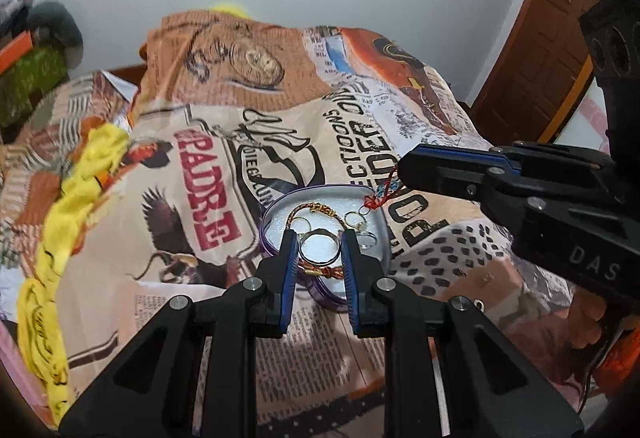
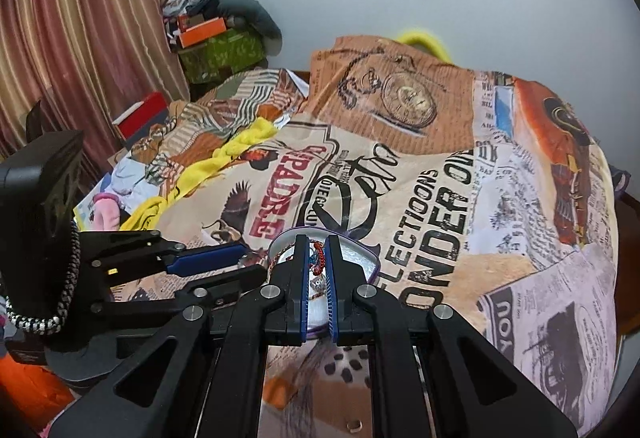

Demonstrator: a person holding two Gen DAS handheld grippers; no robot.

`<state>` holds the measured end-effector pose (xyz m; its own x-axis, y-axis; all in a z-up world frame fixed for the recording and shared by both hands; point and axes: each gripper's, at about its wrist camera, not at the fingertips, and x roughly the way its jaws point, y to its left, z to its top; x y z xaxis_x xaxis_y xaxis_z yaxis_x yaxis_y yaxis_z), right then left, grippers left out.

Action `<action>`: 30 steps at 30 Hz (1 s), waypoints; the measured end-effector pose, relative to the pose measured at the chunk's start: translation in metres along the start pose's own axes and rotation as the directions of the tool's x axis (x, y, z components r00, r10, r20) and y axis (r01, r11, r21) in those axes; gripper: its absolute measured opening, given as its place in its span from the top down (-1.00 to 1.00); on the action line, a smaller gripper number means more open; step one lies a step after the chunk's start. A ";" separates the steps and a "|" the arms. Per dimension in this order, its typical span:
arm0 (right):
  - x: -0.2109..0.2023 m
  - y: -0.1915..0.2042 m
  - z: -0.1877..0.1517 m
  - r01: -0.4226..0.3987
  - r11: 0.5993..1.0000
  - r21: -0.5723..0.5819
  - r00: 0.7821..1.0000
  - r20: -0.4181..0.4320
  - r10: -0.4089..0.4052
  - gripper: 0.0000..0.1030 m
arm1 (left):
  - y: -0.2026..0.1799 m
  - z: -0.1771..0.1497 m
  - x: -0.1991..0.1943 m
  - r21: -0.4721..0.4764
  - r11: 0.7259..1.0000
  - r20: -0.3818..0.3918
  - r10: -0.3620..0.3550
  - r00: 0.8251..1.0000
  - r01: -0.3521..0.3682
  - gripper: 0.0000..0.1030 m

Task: Organize jewelry
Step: 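Carry the silver ring with the left tool while the right tool carries the earring over the tin, then open the left tool over the tin while the right tool releases the earring into it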

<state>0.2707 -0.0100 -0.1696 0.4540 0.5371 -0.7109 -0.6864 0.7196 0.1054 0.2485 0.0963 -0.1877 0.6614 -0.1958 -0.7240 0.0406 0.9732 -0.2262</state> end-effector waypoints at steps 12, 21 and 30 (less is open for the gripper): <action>0.036 -0.007 0.005 -0.010 0.999 0.041 0.996 -0.084 0.014 0.87 | -0.002 0.003 0.026 0.033 0.999 -0.039 -0.002 0.999 0.003 0.60; 0.040 -0.001 0.002 0.001 1.000 0.010 0.995 -0.104 0.000 0.86 | -0.007 0.001 0.027 0.048 0.999 -0.045 -0.005 0.999 0.007 0.60; 0.026 0.002 0.003 0.016 1.000 0.002 0.995 -0.097 -0.016 0.45 | -0.011 0.002 0.015 0.067 0.998 -0.045 0.015 0.999 -0.012 0.59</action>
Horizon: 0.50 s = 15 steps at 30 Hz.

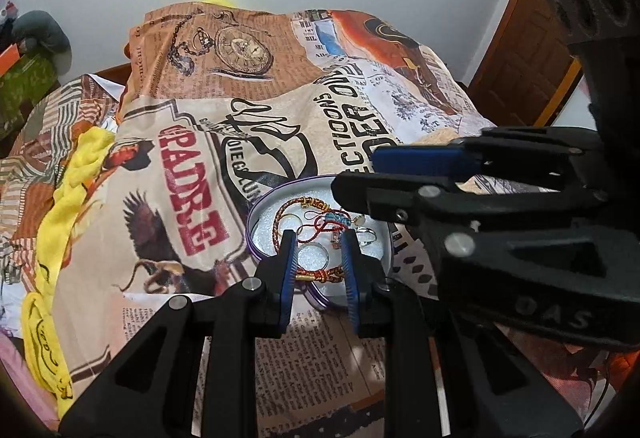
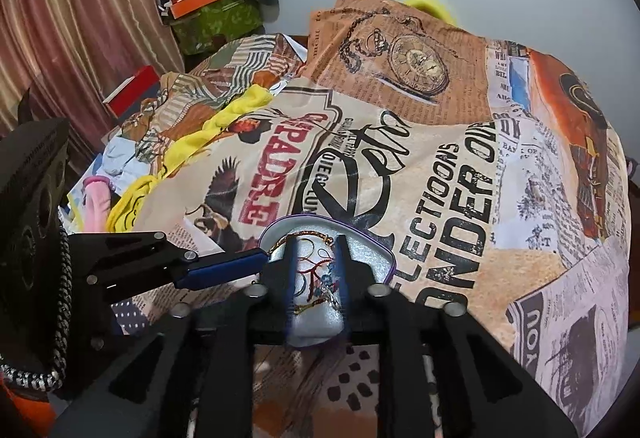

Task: Organize jewelry
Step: 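Open the left tool over the tin while the right tool releases the earring into it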

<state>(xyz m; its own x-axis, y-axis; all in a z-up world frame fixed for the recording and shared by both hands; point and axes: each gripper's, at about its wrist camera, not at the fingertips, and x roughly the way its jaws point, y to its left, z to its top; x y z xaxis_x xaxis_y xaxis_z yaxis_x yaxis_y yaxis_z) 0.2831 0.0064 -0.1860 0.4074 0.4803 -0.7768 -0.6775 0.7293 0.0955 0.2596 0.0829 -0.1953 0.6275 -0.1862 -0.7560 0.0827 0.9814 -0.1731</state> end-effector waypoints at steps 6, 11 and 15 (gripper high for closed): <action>-0.026 0.005 -0.003 0.055 0.998 -0.028 0.997 0.064 -0.053 0.26 | -0.002 0.001 -0.018 0.001 1.000 0.021 0.014 1.000 -0.014 0.47; -0.052 0.003 -0.004 0.062 0.998 -0.022 0.992 0.114 -0.059 0.26 | -0.007 0.002 -0.035 0.007 0.999 0.048 0.034 0.998 -0.034 0.42; -0.073 0.003 -0.009 0.067 0.998 -0.012 0.986 0.153 -0.064 0.26 | -0.014 0.002 -0.053 0.019 0.998 0.077 0.054 0.996 -0.055 0.32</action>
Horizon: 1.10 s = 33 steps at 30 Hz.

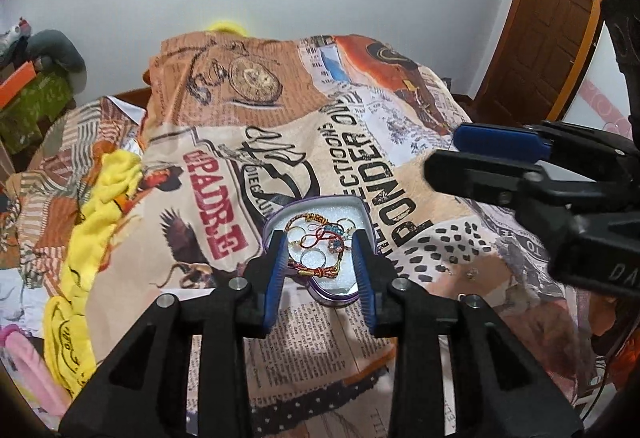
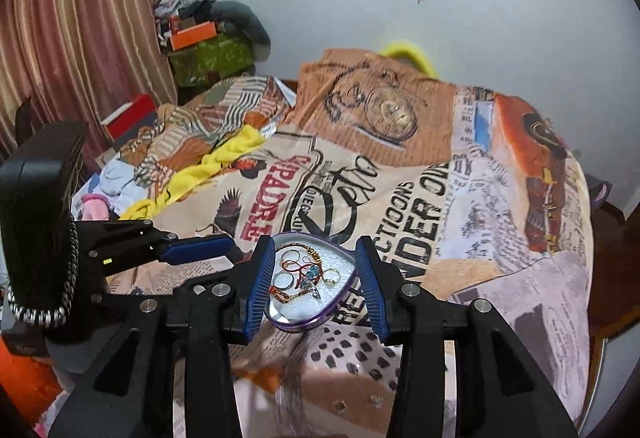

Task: Organize jewelry
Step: 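Open the left tool over the tin while the right tool releases the earring into it, then move both tools back to the small silver pieces beside the tin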

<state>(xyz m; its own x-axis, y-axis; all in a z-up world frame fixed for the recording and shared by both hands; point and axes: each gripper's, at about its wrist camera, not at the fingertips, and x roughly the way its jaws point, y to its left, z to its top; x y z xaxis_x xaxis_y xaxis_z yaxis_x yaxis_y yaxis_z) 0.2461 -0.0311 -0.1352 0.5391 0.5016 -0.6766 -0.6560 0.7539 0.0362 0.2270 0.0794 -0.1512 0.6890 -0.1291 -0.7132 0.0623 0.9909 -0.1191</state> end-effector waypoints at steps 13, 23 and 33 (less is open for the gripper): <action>-0.046 -0.019 -0.044 0.028 0.999 0.041 0.999 0.021 -0.029 0.26 | -0.032 -0.018 -0.034 0.043 0.999 0.026 -0.010 1.000 0.009 0.15; -0.038 -0.055 -0.089 0.059 0.991 0.123 0.996 -0.081 -0.049 0.26 | -0.055 -0.041 -0.013 0.050 0.997 -0.070 -0.063 0.996 0.066 0.15; -0.006 -0.055 -0.102 -0.001 0.994 0.108 0.987 -0.163 0.019 0.26 | -0.070 -0.050 0.007 0.081 0.993 -0.103 -0.078 0.992 0.086 0.15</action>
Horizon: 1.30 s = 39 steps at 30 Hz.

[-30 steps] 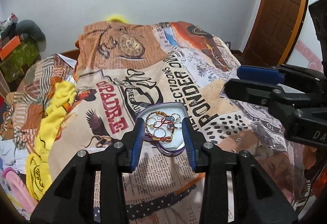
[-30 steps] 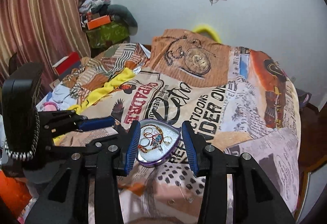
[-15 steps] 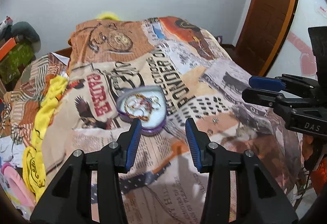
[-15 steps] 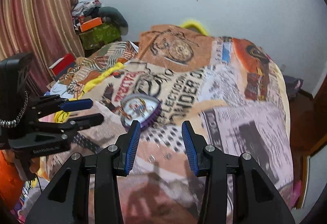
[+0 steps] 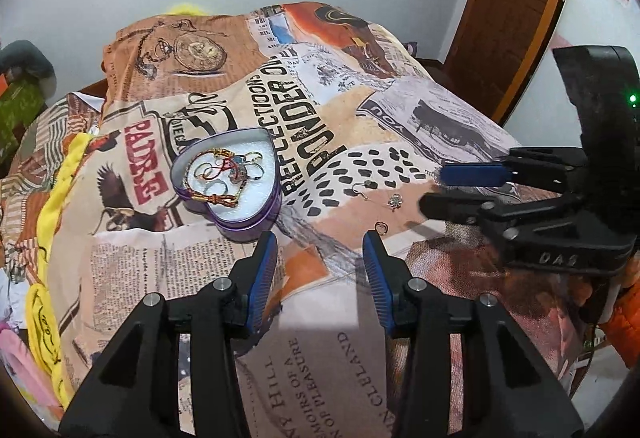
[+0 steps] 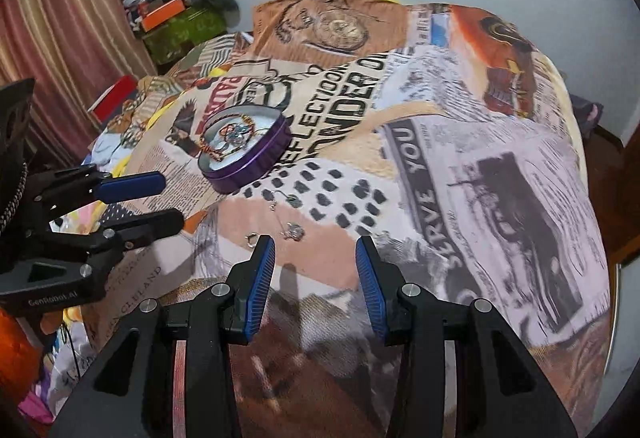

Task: Organize jewelry
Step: 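Move both tools back to the small silver pieces beside the tin, then grasp a small silver ring with the left tool while the right tool grasps a silver earring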

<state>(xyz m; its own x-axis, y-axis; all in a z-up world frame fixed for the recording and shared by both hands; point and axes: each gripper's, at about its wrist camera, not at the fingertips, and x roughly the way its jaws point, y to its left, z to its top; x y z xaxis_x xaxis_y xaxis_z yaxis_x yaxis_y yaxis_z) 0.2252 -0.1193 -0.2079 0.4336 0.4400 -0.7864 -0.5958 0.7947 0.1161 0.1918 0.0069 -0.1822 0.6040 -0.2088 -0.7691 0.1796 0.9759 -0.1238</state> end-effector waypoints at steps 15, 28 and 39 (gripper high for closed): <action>0.019 0.002 0.003 -0.031 0.999 -0.031 0.999 -0.039 0.030 0.77 | -0.007 0.002 0.017 0.018 0.996 -0.032 -0.088 0.996 0.089 0.33; -0.008 -0.016 0.002 -0.018 0.999 0.029 0.999 0.039 0.017 0.76 | -0.037 0.011 0.042 0.091 0.991 -0.079 -0.094 0.992 0.101 0.73; -0.019 -0.018 0.004 -0.027 0.999 0.026 0.997 0.074 0.025 0.76 | -0.033 0.011 0.041 0.071 0.993 -0.073 -0.093 0.993 0.098 0.98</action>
<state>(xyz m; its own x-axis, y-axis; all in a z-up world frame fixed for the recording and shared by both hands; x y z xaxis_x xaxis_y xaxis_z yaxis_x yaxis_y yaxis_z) 0.2302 -0.1402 -0.1932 0.4673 0.4892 -0.7364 -0.5892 0.7934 0.1531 0.2193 -0.0345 -0.2028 0.5268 -0.2930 -0.7979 0.2925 0.9439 -0.1536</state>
